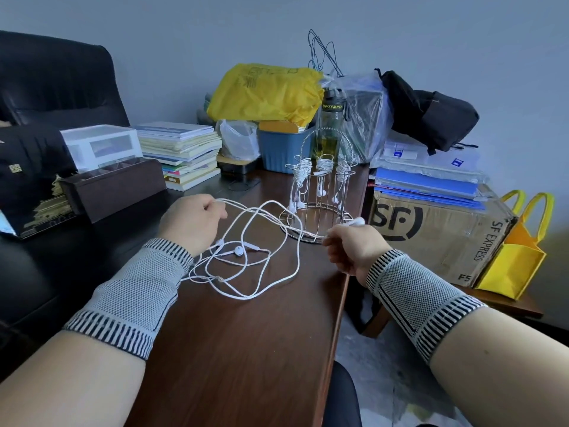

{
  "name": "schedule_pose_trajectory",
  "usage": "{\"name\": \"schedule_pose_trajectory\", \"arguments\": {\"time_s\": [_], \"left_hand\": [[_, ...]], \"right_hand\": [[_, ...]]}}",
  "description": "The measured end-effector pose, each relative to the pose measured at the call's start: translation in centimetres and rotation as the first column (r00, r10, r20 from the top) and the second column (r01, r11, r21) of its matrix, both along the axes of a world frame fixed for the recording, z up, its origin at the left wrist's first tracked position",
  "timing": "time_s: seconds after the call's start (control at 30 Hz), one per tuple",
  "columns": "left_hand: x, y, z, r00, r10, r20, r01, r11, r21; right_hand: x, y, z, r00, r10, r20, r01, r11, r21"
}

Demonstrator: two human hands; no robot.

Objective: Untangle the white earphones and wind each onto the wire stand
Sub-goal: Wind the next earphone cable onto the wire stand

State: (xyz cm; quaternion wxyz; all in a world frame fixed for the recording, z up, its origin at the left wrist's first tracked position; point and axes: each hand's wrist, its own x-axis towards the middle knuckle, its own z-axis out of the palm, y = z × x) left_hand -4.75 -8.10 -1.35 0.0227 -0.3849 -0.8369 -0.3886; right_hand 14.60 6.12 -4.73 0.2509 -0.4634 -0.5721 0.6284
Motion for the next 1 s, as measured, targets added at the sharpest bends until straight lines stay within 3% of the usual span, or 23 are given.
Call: {"name": "schedule_pose_trajectory", "arguments": {"time_s": [0.07,0.13,0.23,0.3,0.37,0.47,0.53,0.6,0.67,0.7,0.77,0.87,1.0], "left_hand": [[0.2,0.0,0.4,0.963,-0.01,0.268,-0.048,0.976,0.211],[0.3,-0.3,1.2,0.86,-0.071,0.505,-0.136,0.923,0.361],[0.2,-0.5,2.3,0.706,-0.284,0.649,-0.148,0.837,0.527],[0.4,-0.5,3.1,0.719,-0.367,0.59,-0.061,0.813,0.58],[0.8,-0.1,4.2,0.811,-0.373,0.451,0.063,0.822,0.566],[1.2,0.9,6.0,0.933,-0.331,0.143,0.239,0.865,0.44],[1.5,1.5,7.4,0.933,-0.36,0.014,0.336,0.883,0.328],[2.2,2.1,8.4,0.915,-0.401,-0.039,0.398,0.885,0.241],[3.0,2.7,8.9,0.907,-0.418,-0.057,0.42,0.886,0.194],[3.3,3.0,8.9,0.901,-0.431,-0.046,0.431,0.88,0.2],[3.5,3.6,8.8,0.883,-0.469,0.014,0.45,0.856,0.255],[4.0,4.0,9.1,0.823,-0.531,0.2,0.389,0.785,0.482],[3.8,3.8,10.4,0.804,-0.527,0.277,0.226,0.701,0.676]], "right_hand": [[-0.1,-0.2,-0.2,1.0,0.002,-0.011,-0.001,0.996,0.089],[-0.3,-0.2,-0.2,0.996,-0.055,-0.064,0.064,0.988,0.138],[-0.5,-0.3,-0.1,0.999,-0.032,-0.043,0.037,0.992,0.117],[-0.7,-0.5,0.1,0.993,0.08,0.084,-0.09,0.989,0.12],[-0.6,-0.5,0.7,0.945,0.182,0.27,-0.227,0.963,0.147],[-0.8,-0.1,2.1,0.863,0.081,0.499,-0.275,0.903,0.33],[-1.0,0.1,3.3,0.9,-0.092,0.426,-0.185,0.805,0.564],[-1.4,-0.2,4.8,0.989,-0.028,0.145,-0.074,0.756,0.651],[-2.1,-1.0,6.8,0.988,0.146,-0.041,-0.085,0.76,0.644],[-2.3,-1.4,7.7,0.975,0.216,-0.057,-0.127,0.747,0.652],[-2.8,-2.0,9.0,0.964,0.263,0.033,-0.213,0.695,0.687],[-2.9,-1.3,9.3,0.949,0.171,0.263,-0.312,0.604,0.734],[-1.9,0.2,8.4,0.946,0.08,0.315,-0.287,0.66,0.694]]}}
